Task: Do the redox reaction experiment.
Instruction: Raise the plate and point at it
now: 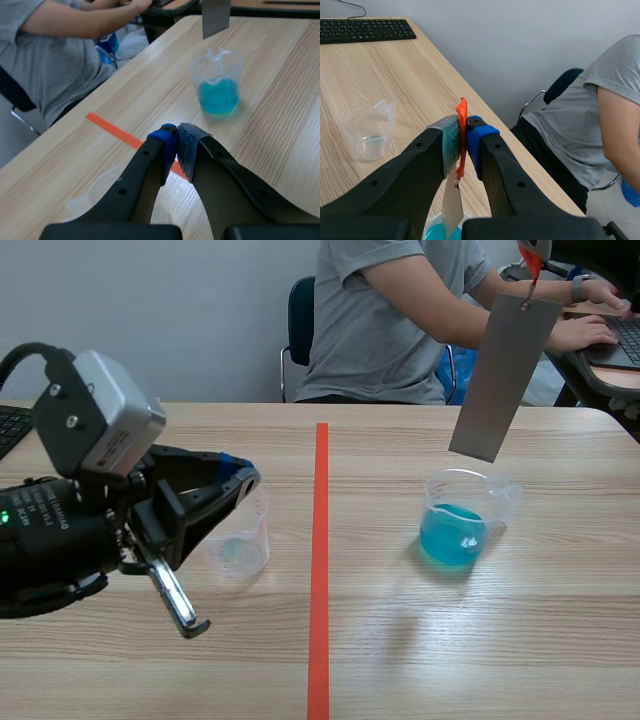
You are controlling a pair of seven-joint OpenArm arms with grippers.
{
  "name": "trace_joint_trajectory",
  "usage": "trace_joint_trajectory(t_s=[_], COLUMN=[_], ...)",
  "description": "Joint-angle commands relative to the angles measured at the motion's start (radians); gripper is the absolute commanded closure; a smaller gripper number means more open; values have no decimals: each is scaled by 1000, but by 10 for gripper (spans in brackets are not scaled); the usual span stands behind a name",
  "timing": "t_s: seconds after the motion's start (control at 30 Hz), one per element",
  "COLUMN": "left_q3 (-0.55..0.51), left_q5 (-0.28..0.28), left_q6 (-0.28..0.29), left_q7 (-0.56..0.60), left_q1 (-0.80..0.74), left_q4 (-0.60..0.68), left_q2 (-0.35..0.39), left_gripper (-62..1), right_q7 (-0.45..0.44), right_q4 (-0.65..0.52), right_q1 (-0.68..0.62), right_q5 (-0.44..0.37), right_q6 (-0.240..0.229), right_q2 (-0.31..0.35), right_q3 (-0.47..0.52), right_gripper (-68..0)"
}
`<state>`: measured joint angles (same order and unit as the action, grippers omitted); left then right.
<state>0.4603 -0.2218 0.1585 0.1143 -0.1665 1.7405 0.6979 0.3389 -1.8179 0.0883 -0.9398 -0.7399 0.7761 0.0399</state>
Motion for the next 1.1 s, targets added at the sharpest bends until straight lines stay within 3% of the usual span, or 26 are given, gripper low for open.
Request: trace_joint_trajectory(t_s=[0.0,0.43,0.6,1.07], left_q3=[13,191,235,260], left_q5=[-24,-16,29,28], left_q6=[-2,-11,-14,-14], left_q7=[-5,-143,-142,-104], left_q1=[33,264,334,417], left_q4=[19,-23,-150,-437], left_q2=[-26,-212,-296,-420], left_gripper=[-32,-31,-31,-31], right_q7=[-18,-18,-15,-15], right_q4=[-8,-8,-8,-8], right_q1=[23,23,23,23], right_q5=[-13,-13,-14,-14], right_q6=[-6,-6,-6,-6], right_q2=[16,16,16,16], right_q3=[13,13,13,13], right_gripper=[-11,-11,-11,-11])
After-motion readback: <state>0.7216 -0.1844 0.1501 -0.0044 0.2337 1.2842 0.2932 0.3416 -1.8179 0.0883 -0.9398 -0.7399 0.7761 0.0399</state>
